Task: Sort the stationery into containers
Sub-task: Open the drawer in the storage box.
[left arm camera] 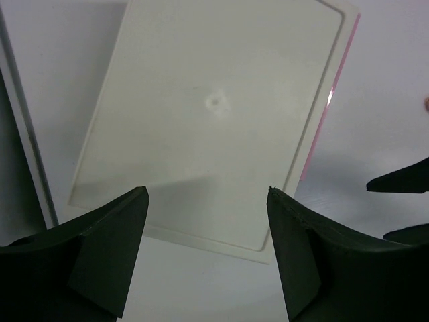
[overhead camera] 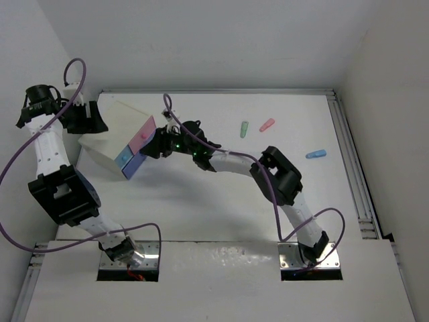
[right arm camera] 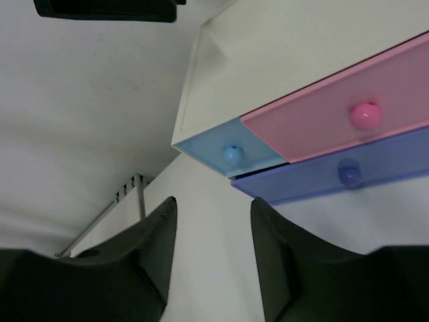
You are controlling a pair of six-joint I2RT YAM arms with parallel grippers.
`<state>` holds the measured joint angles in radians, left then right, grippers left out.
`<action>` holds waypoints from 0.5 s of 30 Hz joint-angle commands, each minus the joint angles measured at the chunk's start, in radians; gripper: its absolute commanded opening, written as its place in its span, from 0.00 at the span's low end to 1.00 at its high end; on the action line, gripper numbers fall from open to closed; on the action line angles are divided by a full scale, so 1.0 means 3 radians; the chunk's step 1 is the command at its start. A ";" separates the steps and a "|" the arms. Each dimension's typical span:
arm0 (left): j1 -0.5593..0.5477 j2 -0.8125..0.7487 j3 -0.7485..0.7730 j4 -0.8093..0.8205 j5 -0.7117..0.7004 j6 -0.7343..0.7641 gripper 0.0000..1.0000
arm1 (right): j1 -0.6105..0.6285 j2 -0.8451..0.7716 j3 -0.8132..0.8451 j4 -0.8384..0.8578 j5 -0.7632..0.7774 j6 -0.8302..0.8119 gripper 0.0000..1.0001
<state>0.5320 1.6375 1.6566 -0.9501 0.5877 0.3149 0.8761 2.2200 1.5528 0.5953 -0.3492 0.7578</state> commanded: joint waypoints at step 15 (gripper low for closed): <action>0.0032 0.0294 -0.0005 0.0196 -0.0230 0.0014 0.78 | 0.0291 0.0817 0.0847 0.0634 0.0326 0.0833 0.58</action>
<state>0.5381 1.7084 1.6386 -0.9257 0.5312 0.3275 0.9691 2.4592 1.7420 0.6987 -0.2810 0.9840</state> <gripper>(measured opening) 0.775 0.580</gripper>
